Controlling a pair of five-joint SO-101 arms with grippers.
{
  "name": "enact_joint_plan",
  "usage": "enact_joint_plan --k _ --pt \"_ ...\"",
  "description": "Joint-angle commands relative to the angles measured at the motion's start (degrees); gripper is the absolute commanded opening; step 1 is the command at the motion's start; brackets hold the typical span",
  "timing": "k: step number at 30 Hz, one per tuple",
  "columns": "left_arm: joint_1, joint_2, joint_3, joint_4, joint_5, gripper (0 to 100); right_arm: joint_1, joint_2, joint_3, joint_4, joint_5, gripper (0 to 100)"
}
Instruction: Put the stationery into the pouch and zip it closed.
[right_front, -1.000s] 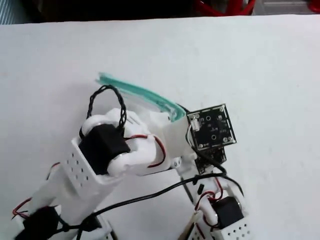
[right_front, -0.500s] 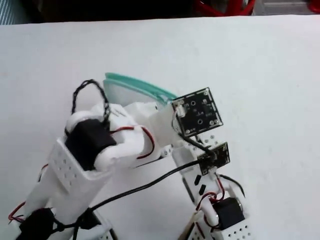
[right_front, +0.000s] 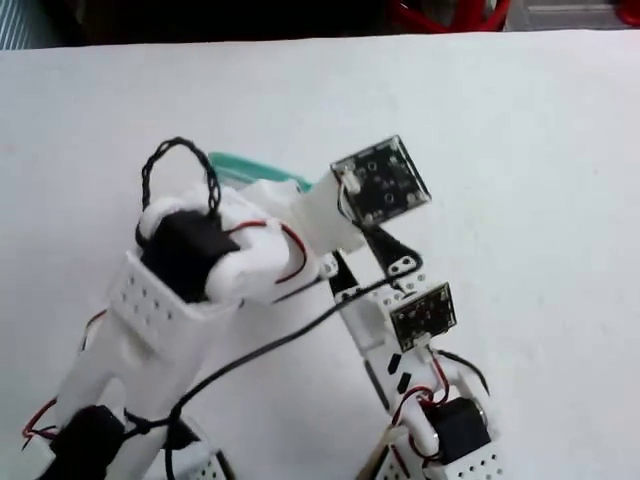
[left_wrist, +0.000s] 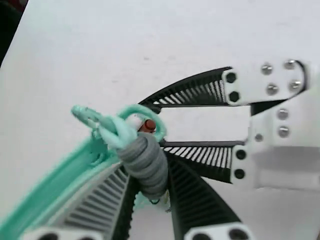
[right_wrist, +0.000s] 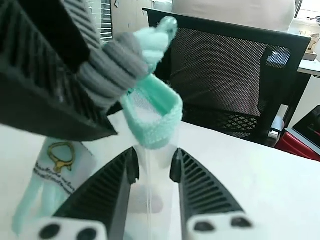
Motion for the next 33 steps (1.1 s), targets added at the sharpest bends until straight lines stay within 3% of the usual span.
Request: enact_joint_plan --k 1,5,16,23,28,33 --pt "-3.8 0.6 -2.0 -1.5 -0.5 2 1.1 0.0 -2.4 1.9 -0.4 10.4" --pt "-6.3 0.7 -2.1 -2.8 -0.6 2 1.8 0.0 -6.8 5.1 -0.5 23.8" --pt "-6.5 0.7 4.1 -2.7 -1.1 2 1.4 0.0 -20.9 15.9 -1.1 24.0" --pt "-6.8 0.6 10.3 -2.9 -0.7 2 1.3 0.5 -20.5 11.6 -12.9 24.0" --pt "-6.9 0.6 10.6 -8.7 0.1 2 -1.4 0.2 -17.9 11.7 -17.5 24.3" --pt "-6.5 0.6 10.9 -15.6 7.8 2 -1.7 0.4 -17.1 10.9 -19.3 24.4"
